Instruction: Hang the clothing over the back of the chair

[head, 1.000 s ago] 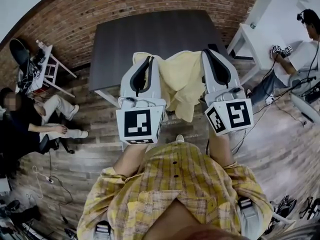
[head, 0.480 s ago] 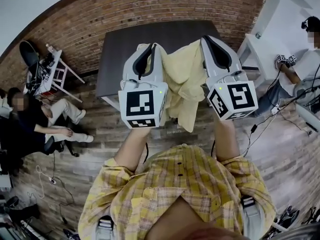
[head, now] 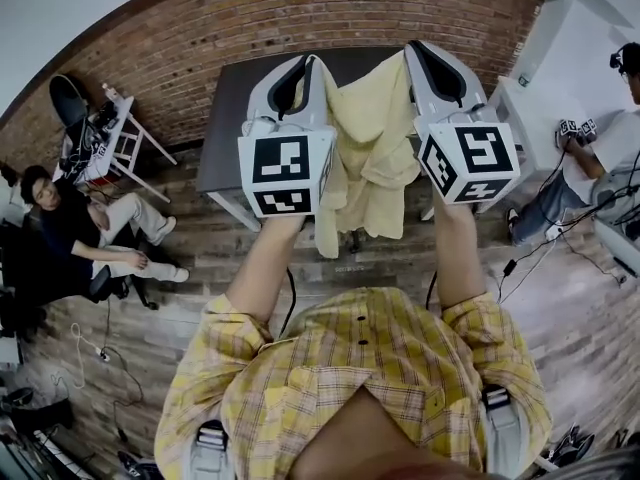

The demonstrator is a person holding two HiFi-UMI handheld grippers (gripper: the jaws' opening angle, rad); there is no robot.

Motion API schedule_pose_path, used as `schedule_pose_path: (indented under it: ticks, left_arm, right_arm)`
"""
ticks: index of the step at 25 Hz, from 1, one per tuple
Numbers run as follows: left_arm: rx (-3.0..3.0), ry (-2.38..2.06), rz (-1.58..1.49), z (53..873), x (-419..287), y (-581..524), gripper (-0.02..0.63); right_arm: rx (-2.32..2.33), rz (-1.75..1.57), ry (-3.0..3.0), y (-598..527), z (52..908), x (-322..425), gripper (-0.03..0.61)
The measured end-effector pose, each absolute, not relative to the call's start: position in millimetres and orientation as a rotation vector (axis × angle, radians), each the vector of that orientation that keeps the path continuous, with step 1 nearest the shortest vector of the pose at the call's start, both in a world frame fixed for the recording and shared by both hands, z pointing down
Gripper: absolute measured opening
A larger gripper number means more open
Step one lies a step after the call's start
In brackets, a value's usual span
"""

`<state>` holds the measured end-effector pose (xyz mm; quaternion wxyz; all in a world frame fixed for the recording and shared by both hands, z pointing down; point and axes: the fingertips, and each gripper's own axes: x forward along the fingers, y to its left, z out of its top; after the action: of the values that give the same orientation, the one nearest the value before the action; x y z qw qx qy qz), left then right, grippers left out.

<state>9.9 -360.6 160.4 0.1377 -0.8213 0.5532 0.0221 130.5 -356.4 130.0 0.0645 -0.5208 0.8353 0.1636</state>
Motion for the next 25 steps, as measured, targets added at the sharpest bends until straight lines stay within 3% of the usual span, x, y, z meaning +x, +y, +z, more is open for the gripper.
schedule_pose_path:
  ticks: [25]
  left_arm:
    - [-2.386, 1.720, -0.150, 206, 5, -480, 0.015]
  right_arm:
    - [-1.716, 0.321, 2.583, -473, 174, 117, 0.014]
